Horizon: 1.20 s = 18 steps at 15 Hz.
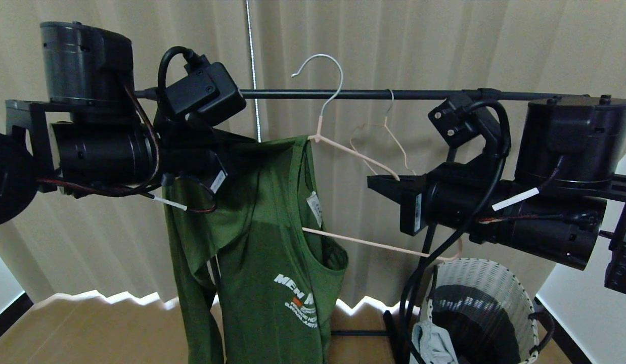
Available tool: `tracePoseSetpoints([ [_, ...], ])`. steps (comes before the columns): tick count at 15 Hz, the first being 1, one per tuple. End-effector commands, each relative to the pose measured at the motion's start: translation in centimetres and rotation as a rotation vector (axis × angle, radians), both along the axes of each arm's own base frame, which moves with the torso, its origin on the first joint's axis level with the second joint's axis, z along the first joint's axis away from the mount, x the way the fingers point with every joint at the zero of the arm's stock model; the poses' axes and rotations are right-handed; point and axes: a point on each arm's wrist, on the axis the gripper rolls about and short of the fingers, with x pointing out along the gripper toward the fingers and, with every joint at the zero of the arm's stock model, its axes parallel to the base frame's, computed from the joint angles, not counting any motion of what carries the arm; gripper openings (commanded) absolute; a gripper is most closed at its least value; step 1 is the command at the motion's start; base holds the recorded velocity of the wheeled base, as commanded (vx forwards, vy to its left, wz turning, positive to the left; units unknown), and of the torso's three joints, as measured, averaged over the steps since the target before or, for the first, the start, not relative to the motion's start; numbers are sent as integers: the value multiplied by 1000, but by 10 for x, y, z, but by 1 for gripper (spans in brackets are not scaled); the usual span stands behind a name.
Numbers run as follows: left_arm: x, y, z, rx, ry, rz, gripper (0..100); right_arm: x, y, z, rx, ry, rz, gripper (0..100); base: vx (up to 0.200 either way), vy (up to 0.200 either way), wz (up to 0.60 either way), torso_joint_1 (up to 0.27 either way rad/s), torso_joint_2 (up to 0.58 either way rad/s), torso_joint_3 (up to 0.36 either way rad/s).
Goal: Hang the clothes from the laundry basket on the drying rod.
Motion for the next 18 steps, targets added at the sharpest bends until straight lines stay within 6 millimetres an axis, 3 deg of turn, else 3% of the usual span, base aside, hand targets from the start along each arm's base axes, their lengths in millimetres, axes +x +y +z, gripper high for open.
tracePoseSetpoints([
  [1, 0, 0, -1, 1, 2, 0, 0, 0, 1, -1, -2, 2, 1, 0, 0, 0, 0, 0, 0, 0],
  [7, -5, 3, -3, -11, -19, 4, 0, 0, 0, -2, -7, 5, 4, 0, 0, 0, 0, 0, 0, 0],
  [8, -4, 3, -4, -17, -29, 8, 0, 0, 0, -3, -10, 7, 1, 100, 0, 0, 0, 0, 0, 0],
  [11, -6, 13, -6, -6, -54, 117, 0, -3, -8, 2, -5, -13, -20, 100, 0, 0, 0, 0, 0, 0],
  [12, -8, 22, -8, 4, -52, 181, 0, -3, -20, 10, -1, -42, -48, 100, 0, 0, 0, 0, 0, 0],
  [15, -10, 31, -8, 23, -63, 292, 0, -7, -27, 7, -16, -44, -56, 100, 0, 0, 0, 0, 0, 0],
  [18, -13, 31, -5, -76, -23, 468, 0, -22, -30, -32, -101, 52, -22, 100, 0, 0, 0, 0, 0, 0],
])
